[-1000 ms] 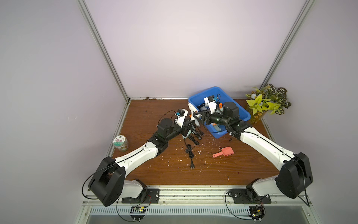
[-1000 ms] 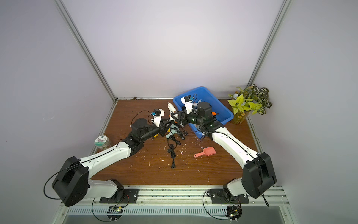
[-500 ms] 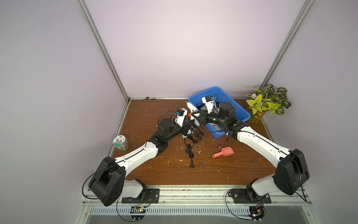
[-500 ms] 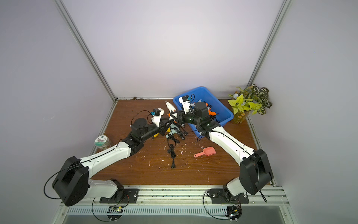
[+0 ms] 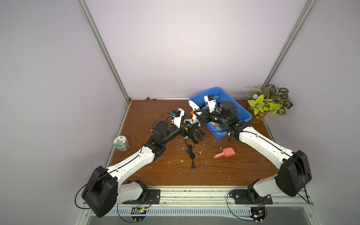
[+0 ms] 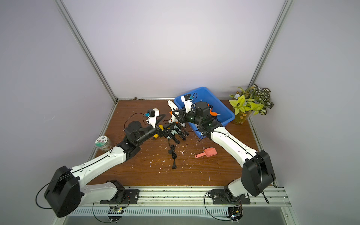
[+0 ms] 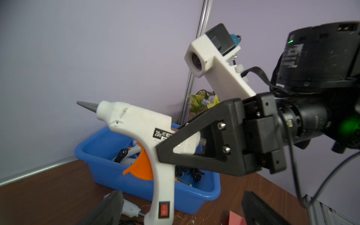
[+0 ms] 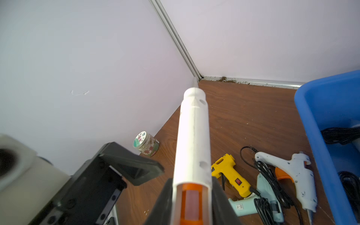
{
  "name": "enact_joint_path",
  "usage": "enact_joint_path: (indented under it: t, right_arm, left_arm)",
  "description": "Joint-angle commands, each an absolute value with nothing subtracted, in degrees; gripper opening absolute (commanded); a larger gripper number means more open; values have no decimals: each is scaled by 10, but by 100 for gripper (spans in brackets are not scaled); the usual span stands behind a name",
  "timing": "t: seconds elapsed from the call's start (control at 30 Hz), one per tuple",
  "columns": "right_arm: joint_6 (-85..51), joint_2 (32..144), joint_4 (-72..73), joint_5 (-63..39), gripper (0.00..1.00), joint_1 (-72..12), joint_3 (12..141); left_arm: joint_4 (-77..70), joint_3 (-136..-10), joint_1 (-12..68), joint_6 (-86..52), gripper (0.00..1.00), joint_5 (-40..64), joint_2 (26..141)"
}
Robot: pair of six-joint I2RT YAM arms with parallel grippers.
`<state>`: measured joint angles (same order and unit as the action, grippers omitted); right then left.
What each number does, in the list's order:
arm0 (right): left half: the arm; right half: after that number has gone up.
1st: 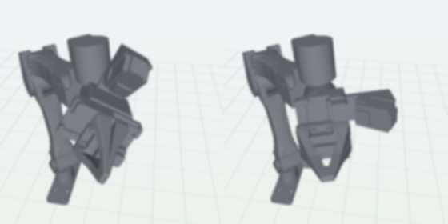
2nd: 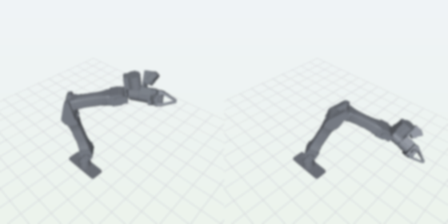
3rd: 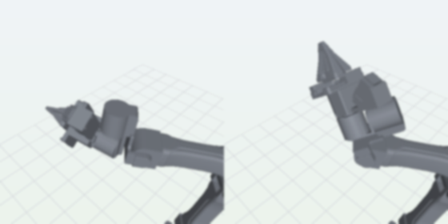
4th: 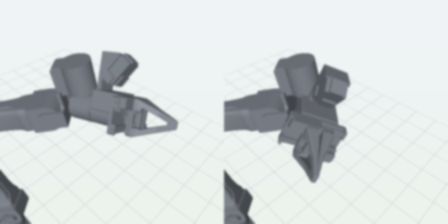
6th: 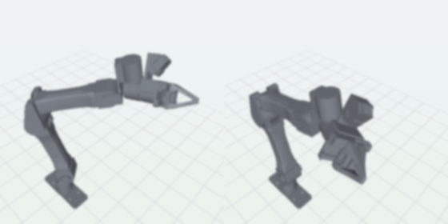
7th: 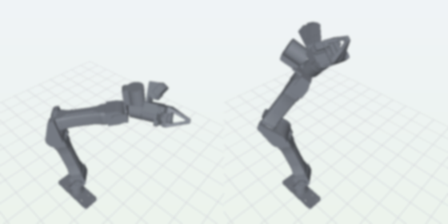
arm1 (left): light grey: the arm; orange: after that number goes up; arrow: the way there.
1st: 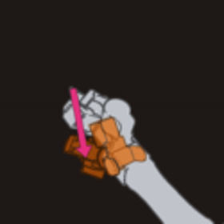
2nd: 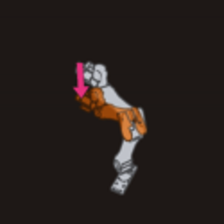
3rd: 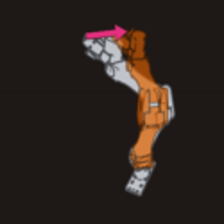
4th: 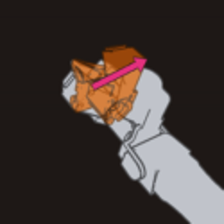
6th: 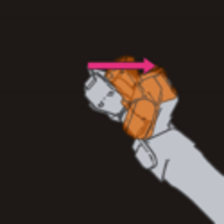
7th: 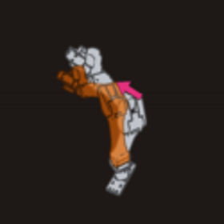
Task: Put the hot melt glue gun into the storage box
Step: Place the hot melt adhesive gun in the storage box.
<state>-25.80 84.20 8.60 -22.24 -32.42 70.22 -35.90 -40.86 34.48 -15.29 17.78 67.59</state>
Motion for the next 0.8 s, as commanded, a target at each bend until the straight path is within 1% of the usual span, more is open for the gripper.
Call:
enact_joint_path:
  t: [0.0, 0.2, 0.37, 0.5, 0.77]
  right_arm:
    - [-221, 796, 87, -185, 0, -321, 771]
    - [-186, 798, 45, -101, 0, -304, 873]
    - [-182, 818, 77, -58, 0, -267, 921]
    - [-188, 857, 107, -50, 0, -223, 966]
    - [-195, 963, 97, -28, 0, -160, 1049]
  left_arm:
    - [-390, -393, 350, -164, 99, 158, 627]
    - [-374, -368, 350, -164, 99, 104, 559]
    - [-357, -359, 350, -160, 99, 65, 542]
    - [-343, -359, 350, -158, 99, 47, 541]
    - [-323, -352, 349, -155, 99, 22, 540]
